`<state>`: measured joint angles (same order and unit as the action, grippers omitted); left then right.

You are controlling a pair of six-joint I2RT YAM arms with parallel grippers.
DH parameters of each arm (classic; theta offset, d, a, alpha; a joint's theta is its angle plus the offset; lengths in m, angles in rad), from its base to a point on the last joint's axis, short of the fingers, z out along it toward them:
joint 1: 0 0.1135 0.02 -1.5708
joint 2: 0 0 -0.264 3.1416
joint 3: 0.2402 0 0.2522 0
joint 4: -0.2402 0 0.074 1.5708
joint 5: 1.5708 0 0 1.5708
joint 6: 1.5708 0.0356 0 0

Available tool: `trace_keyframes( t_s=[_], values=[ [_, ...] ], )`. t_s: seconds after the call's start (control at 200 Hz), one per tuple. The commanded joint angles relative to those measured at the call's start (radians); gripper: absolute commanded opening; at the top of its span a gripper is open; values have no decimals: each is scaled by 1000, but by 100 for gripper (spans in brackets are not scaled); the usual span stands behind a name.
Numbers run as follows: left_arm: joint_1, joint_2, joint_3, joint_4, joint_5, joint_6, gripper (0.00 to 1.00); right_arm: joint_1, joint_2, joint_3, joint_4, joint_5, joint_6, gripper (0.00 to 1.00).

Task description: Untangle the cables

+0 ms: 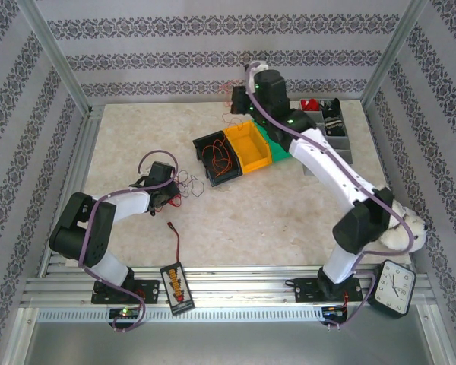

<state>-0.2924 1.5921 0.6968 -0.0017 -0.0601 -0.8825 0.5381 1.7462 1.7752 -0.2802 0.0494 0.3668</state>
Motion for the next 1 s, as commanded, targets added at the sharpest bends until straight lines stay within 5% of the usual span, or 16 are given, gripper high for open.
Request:
trace_keyframes(
  t_s=[0.0,0.655,0.999],
  values=[
    [5,63,-42,-78,54,17,0,11,64,26,-29,-42,11,0],
    [5,72,-33,-87,55,21,0,66,162,-167,-67,-229,131,2],
    [5,74,-30,-89,57,22,0,39,213,-268,-83,-149,219,2]
  ],
)
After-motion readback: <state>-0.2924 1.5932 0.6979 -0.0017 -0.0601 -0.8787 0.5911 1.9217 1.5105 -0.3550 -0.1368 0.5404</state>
